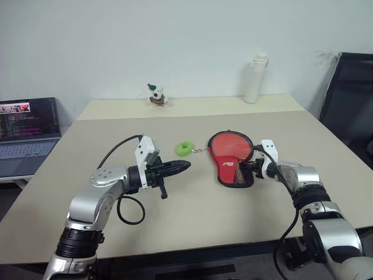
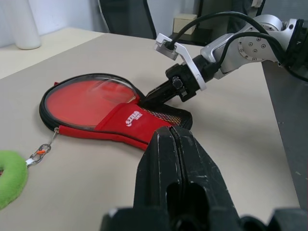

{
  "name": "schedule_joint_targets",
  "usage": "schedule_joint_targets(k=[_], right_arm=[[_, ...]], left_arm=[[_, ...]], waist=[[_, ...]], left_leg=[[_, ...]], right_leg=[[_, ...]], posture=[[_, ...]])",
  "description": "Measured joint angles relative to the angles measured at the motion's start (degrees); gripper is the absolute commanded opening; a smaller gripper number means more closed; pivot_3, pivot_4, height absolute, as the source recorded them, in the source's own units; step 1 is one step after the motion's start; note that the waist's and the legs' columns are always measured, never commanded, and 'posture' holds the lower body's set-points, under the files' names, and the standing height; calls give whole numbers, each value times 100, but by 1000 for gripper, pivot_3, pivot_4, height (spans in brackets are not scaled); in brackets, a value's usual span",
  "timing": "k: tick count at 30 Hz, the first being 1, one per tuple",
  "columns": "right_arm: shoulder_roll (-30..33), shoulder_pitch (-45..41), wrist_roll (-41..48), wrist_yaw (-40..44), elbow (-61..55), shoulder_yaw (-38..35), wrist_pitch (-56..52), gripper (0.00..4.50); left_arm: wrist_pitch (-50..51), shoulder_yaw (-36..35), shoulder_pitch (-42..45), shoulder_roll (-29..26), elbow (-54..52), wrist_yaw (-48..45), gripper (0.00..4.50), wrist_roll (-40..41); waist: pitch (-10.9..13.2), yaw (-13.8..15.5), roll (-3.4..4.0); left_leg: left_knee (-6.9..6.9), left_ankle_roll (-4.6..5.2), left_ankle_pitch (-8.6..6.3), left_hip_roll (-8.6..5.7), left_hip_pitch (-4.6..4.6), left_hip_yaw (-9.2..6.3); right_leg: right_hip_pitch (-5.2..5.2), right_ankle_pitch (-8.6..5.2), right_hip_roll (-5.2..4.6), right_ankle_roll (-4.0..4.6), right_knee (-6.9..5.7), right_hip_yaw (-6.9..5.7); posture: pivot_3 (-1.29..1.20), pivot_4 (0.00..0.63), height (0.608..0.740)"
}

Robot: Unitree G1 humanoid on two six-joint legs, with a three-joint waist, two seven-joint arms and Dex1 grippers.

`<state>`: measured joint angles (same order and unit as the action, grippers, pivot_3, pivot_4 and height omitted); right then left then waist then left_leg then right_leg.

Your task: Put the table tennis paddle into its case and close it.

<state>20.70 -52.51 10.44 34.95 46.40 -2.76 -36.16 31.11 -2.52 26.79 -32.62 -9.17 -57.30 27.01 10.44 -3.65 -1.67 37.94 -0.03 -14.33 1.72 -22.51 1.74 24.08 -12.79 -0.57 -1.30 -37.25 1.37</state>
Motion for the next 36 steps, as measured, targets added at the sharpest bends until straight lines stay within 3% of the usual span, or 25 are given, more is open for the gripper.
schedule_joint_targets(k=[5,13,17,28,36], right_arm=[[-135,19,-11,169,-233,9,-223,13],[-492,511,325,511,-1728,226,-1470,13],[-607,1229,733,404,-3330,231,-2589,13],[-914,2626,1543,-428,-6166,-93,-4720,13],[-952,2964,1796,-674,-6864,-417,-5373,13]], left_arm=[[-10,53,-258,-325,-21,-244,0,0],[-26,83,-698,-767,-199,-721,0,88],[-52,71,-1329,-1149,-461,-1082,0,149],[-40,32,-1717,-1270,-736,-1203,0,433],[-40,31,-1716,-1300,-751,-1211,0,453]], waist=[[-2,-49,-3],[-1,-103,-2],[-1,-94,-1],[-1,-6,-2],[-1,36,-2]], left_leg=[[-8,0,0,5,2,6],[-15,0,-1,31,-14,1],[-17,-8,-8,60,-31,12],[-13,-15,-12,62,-40,16],[-13,-16,-12,62,-40,17]], right_leg=[[5,0,9,3,0,8],[25,6,22,39,-2,26],[47,0,38,44,2,39],[61,-14,41,20,0,43],[61,-15,42,21,2,43]], posture=[[0,150,740],[0,150,740],[0,150,740],[0,150,740],[0,150,740]])
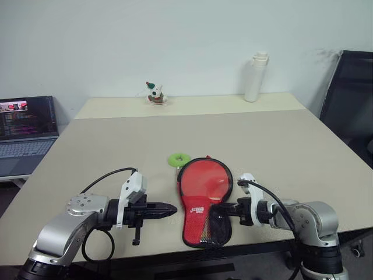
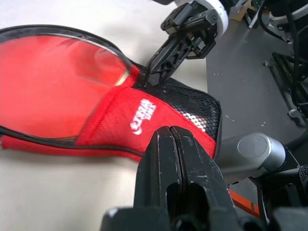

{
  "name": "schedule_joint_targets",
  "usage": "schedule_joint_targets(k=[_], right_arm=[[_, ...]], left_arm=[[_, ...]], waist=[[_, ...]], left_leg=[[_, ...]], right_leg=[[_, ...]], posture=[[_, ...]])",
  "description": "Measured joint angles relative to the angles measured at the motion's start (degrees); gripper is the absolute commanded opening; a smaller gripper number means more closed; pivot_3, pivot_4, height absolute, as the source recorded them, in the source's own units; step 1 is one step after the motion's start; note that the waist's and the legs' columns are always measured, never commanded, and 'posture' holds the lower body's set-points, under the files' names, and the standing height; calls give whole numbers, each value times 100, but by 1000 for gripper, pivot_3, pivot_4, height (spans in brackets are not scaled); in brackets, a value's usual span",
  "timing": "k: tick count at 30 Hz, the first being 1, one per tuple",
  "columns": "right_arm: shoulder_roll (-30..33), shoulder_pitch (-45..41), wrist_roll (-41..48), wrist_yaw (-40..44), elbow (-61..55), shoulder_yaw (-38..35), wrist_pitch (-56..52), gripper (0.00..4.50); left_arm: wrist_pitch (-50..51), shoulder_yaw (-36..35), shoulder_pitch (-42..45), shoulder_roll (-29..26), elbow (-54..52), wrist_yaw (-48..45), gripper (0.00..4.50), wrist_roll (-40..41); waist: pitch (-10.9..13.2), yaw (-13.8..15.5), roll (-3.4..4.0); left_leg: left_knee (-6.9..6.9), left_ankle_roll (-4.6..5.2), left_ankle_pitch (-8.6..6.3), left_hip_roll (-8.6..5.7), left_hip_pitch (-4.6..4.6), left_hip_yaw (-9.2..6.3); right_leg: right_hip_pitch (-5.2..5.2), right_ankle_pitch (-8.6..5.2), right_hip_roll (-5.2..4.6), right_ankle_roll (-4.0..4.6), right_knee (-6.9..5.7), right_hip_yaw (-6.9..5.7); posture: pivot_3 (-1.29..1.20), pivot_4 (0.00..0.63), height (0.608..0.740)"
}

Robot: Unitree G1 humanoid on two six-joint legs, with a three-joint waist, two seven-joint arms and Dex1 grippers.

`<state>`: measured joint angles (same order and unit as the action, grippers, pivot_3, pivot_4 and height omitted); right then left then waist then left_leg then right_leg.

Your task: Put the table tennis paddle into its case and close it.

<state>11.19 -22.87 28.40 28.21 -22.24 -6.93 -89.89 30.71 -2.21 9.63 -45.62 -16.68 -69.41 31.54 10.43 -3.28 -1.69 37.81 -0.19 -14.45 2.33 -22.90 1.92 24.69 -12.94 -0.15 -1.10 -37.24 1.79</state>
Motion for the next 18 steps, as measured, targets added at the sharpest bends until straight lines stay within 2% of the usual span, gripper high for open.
schedule_joint_targets(k=[10,18], right_arm=[[32,11,42,-199,204,-38,168,13],[327,-157,78,-229,416,-120,309,13]], left_arm=[[-5,12,26,0,1,1,0,-3],[-15,16,26,1,2,20,0,-7]], waist=[[0,3,-1],[-1,11,-1]], left_leg=[[2,0,0,-1,0,0],[6,0,0,-5,1,1]], right_leg=[[-1,1,0,-1,0,1],[-3,3,-1,-1,-1,3]], posture=[[0,150,740],[0,150,740]])
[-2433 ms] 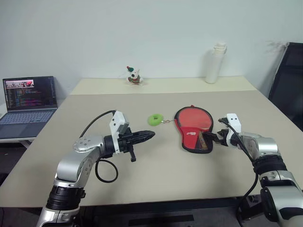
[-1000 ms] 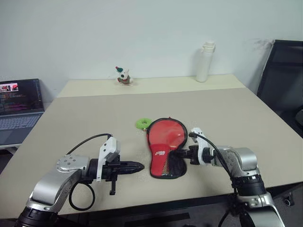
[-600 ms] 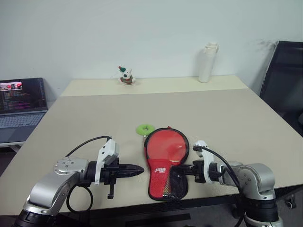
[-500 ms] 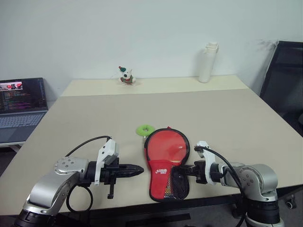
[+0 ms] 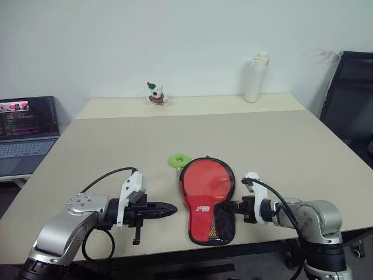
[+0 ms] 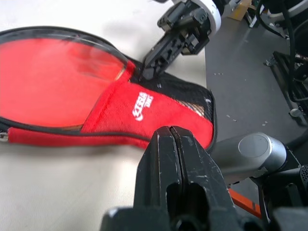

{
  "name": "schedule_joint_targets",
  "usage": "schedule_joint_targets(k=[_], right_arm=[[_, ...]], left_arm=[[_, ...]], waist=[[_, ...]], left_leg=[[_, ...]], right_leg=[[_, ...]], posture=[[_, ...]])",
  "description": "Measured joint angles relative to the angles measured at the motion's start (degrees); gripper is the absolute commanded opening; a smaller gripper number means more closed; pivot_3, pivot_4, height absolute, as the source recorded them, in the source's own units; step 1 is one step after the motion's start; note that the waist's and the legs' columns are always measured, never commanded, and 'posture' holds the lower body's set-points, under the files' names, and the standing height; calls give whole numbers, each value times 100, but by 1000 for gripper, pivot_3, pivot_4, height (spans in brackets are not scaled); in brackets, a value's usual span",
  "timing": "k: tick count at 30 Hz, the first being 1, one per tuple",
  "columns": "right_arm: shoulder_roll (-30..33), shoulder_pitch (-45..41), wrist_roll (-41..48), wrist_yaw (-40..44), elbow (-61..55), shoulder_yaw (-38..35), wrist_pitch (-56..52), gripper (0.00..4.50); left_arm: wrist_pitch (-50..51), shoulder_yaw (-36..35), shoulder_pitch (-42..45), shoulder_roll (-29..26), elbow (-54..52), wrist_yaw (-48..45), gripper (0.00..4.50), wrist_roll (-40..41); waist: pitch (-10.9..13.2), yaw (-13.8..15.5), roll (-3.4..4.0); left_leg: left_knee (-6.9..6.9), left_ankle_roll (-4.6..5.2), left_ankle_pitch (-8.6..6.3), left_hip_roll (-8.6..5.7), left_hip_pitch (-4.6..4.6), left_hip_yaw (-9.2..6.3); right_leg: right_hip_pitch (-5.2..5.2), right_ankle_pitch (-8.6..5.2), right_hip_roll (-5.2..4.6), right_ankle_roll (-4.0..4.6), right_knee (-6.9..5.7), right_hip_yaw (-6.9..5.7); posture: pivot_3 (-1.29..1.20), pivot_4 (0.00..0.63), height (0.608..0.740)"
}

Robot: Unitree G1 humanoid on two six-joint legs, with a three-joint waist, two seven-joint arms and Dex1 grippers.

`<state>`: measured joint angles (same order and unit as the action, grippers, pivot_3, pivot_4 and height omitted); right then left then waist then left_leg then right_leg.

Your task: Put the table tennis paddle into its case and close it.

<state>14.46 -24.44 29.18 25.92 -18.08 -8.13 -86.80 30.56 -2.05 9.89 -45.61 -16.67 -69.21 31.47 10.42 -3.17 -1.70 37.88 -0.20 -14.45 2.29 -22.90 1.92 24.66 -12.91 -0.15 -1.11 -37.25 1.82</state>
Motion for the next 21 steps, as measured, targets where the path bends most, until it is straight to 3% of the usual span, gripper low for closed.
schedule_joint_targets(k=[3,6,17,21], right_arm=[[98,-76,34,-13,57,-106,12,13],[147,-110,50,-58,58,-216,12,756],[78,-61,194,-182,-130,-310,-121,4427],[113,97,254,-135,-174,-288,128,4473]], left_arm=[[-7,2,0,4,1,9,0,-3],[-17,16,2,32,9,37,0,-9],[-115,66,57,54,71,55,0,-20],[-123,92,61,56,74,59,0,-22]], waist=[[0,2,0],[0,2,0],[0,3,0],[-1,3,-2]], left_leg=[[-1,0,0,0,-1,0],[-2,0,0,0,-1,0],[-2,0,0,2,-1,0],[-2,0,0,1,-1,0]], right_leg=[[0,0,0,0,1,0],[0,0,0,0,2,0],[1,0,1,0,2,1],[0,0,1,0,2,1]], posture=[[0,150,740],[0,150,740],[0,150,740],[0,150,740]])
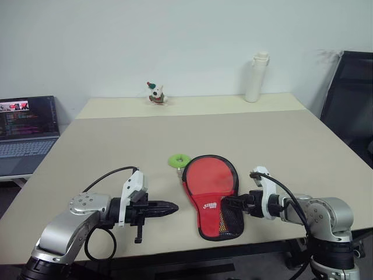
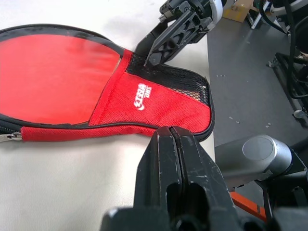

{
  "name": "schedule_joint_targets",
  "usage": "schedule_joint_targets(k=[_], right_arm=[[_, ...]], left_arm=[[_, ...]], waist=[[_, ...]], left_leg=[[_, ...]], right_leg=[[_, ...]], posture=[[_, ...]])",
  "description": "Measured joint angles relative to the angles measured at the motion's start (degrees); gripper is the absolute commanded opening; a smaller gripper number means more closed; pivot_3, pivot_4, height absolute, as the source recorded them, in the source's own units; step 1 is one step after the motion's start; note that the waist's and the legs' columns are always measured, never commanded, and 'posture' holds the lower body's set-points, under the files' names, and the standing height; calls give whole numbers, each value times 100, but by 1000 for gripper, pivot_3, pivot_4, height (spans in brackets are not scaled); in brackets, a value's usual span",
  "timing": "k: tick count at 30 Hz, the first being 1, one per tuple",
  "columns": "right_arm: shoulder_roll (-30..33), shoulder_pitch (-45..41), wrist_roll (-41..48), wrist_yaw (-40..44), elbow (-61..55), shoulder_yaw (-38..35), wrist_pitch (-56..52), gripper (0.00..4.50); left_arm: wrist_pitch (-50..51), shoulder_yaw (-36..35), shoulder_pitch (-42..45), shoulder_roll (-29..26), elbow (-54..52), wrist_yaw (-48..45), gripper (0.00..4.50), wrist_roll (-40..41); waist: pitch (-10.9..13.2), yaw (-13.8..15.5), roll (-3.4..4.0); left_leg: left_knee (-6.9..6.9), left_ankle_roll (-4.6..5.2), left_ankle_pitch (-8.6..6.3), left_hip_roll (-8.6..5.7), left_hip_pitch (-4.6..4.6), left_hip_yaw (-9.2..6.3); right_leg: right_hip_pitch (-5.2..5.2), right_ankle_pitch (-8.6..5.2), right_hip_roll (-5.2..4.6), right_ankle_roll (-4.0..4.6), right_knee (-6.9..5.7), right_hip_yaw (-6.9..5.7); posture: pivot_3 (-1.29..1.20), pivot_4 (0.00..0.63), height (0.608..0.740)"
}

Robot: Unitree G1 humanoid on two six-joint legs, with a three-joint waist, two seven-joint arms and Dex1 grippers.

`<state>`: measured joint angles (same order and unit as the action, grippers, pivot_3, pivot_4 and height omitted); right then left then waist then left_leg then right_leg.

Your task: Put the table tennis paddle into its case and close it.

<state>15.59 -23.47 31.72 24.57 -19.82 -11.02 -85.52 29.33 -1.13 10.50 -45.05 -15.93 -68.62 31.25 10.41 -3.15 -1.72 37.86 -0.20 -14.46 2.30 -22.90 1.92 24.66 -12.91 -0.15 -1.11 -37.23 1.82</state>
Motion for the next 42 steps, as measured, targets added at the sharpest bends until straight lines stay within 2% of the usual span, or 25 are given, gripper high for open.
schedule_joint_targets(k=[10,12,14,17,20,23,27,32,34,39,42], right_arm=[[1133,644,551,862,-566,268,523,4473],[1589,814,557,1171,-744,400,921,4473],[1920,836,557,1418,-831,201,1374,4473],[1935,602,654,1534,-865,-82,1901,4473],[1792,245,665,1492,-868,57,2250,4473],[1570,81,519,1318,-831,558,2486,4500],[1161,-62,181,972,-533,1181,2718,4500],[813,-149,-30,691,-352,1524,2834,4500],[788,-175,-102,649,-342,1586,2869,4500],[691,-205,-164,598,-250,1691,2907,4500],[600,-210,-219,521,-238,1748,2960,4500]], left_arm=[[-11,24,-14,5,2,51,0,2],[-18,25,-12,22,5,102,0,-3],[-23,23,7,41,51,221,0,-30],[13,8,323,267,341,578,0,-101],[-78,-2,829,525,842,1090,0,-373],[-147,1,1279,732,1435,1526,563,-664],[-205,28,1904,1004,2329,1988,2046,-1037],[-580,222,2852,1477,3736,2323,3890,-1587],[-765,305,3141,1628,4281,2350,4455,-1748],[-1178,457,3978,2014,5847,2316,4455,-2131],[-1480,546,4692,2365,7207,2312,4455,-2414]], waist=[[0,9,0],[2,23,2],[0,29,-1],[0,31,-2],[-1,33,-3],[-1,35,-4],[-1,69,-5],[-2,155,-6],[-2,161,-6],[-2,160,-7],[-3,164,-9]], left_leg=[[-4,0,-1,5,0,-1],[-1,0,-1,1,-1,0],[1,0,-1,-1,1,3],[4,0,-1,0,5,1],[4,0,-1,-29,7,-2],[2,0,-1,-35,0,-7],[3,0,-1,-47,-6,-6],[10,0,-1,-55,-8,-5],[10,0,-1,-57,-9,-4],[9,0,-1,-58,-10,-5],[11,0,-1,-62,-14,-5]], right_leg=[[0,-1,5,1,4,-1],[1,-1,3,0,4,0],[-1,0,2,-2,6,3],[-5,2,7,-5,2,3],[-8,3,12,-4,1,1],[-5,2,10,-3,4,2],[-3,3,-3,-5,8,2],[-4,7,-8,-10,7,3],[-4,8,-10,-11,9,3],[-4,8,-9,-11,8,-4],[-4,8,-9,-12,10,-28]], posture=[[0,150,740],[0,150,740],[0,150,740],[0,150,740],[0,150,740],[0,150,740],[0,150,740],[0,150,740],[0,150,740],[0,150,740],[0,150,740]])
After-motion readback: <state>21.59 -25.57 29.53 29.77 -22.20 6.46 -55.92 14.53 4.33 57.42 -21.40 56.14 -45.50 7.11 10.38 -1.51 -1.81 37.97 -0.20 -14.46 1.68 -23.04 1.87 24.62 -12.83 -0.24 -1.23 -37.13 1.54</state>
